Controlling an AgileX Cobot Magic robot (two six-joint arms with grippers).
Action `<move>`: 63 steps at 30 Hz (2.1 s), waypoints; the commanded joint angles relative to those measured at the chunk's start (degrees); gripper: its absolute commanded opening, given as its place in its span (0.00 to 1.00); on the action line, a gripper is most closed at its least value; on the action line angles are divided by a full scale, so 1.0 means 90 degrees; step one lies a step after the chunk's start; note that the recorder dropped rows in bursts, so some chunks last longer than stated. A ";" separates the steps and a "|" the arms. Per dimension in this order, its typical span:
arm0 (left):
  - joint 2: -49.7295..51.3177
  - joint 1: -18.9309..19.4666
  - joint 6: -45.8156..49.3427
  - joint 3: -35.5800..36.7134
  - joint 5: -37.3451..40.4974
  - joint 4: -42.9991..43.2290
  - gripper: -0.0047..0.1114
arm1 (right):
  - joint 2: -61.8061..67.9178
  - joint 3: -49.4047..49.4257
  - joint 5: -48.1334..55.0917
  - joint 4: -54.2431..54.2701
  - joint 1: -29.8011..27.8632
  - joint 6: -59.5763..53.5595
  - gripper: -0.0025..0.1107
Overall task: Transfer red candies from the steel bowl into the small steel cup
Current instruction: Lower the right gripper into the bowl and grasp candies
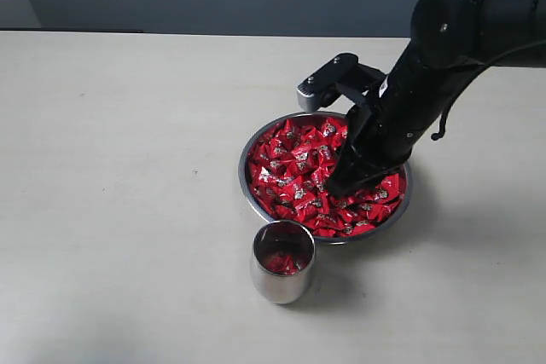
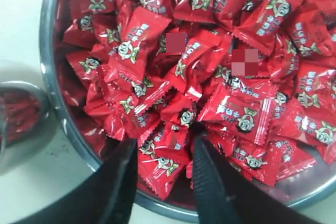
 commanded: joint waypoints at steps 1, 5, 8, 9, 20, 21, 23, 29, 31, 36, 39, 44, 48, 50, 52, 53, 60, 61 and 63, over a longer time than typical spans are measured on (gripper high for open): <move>-0.0030 -0.0042 -0.0009 0.0029 -0.0050 0.0012 0.04 | 0.0081 -0.0034 -0.0049 0.0017 -0.0041 -0.0598 0.33; -0.0030 -0.0042 -0.0009 0.0029 -0.0050 0.0012 0.04 | 0.0081 -0.0034 -0.0249 0.0017 -0.0041 -0.0767 0.33; -0.0030 -0.0042 -0.0009 0.0029 -0.0050 0.0012 0.04 | 0.0081 -0.0034 -0.0322 0.0107 -0.0041 -0.0964 0.33; -0.0030 -0.0042 -0.0009 0.0029 -0.0050 0.0012 0.04 | 0.0081 -0.0034 -0.0333 0.0170 -0.0041 -0.1045 0.33; -0.0030 -0.0042 -0.0009 0.0029 -0.0050 0.0012 0.04 | 0.0222 -0.0034 -0.0397 0.0273 -0.0041 -0.1451 0.33; -0.0030 -0.0042 -0.0009 0.0029 -0.0050 0.0012 0.04 | 0.0249 -0.0034 -0.0347 0.0273 -0.0041 -0.1451 0.33; -0.0030 -0.0042 -0.0009 0.0029 -0.0050 0.0012 0.04 | 0.0281 -0.0034 -0.0316 0.0273 -0.0041 -0.1466 0.33; -0.0030 -0.0042 -0.0009 0.0029 -0.0050 0.0012 0.04 | 0.0280 -0.0034 -0.0328 0.0273 -0.0041 -0.1661 0.33; -0.0030 -0.0042 -0.0009 0.0029 -0.0050 0.0012 0.04 | 0.0280 -0.0034 -0.0237 0.0273 -0.0041 -0.1752 0.33; -0.0030 -0.0042 -0.0009 0.0029 -0.0050 0.0012 0.04 | 0.0280 -0.0034 -0.0007 0.0089 -0.0041 -0.1881 0.33; -0.0030 -0.0042 -0.0009 0.0029 -0.0050 0.0012 0.04 | 0.0280 -0.0034 0.0047 -0.0252 -0.0041 -0.1897 0.33; -0.0030 -0.0042 -0.0009 0.0029 -0.0050 0.0012 0.04 | 0.0280 -0.0034 -0.0199 -0.0570 -0.0041 -0.1897 0.33; -0.0030 -0.0042 -0.0009 0.0029 -0.0050 0.0012 0.04 | 0.0280 -0.0034 -0.0451 -0.0482 -0.0041 -0.1897 0.33; -0.0030 -0.0042 -0.0009 0.0029 -0.0050 0.0012 0.04 | 0.0280 -0.0034 -0.0499 -0.0162 -0.0041 -0.2050 0.33; -0.0030 -0.0042 -0.0009 0.0029 -0.0050 0.0012 0.04 | 0.0280 -0.0034 -0.0495 0.0104 -0.0041 -0.2341 0.33; -0.0030 -0.0042 -0.0009 0.0029 -0.0050 0.0012 0.04 | 0.0280 -0.0034 -0.0501 0.0154 -0.0041 -0.2391 0.33; -0.0030 -0.0042 -0.0009 0.0029 -0.0050 0.0012 0.04 | 0.0685 -0.0034 -0.0487 0.0325 -0.0041 -0.2467 0.33; -0.0030 -0.0042 -0.0009 0.0029 -0.0050 0.0012 0.04 | 0.0703 -0.0034 -0.0475 0.0325 -0.0041 -0.2467 0.33; -0.0030 -0.0042 -0.0009 0.0029 -0.0050 0.0012 0.04 | 0.0703 -0.0034 -0.0500 0.0241 -0.0041 -0.2467 0.33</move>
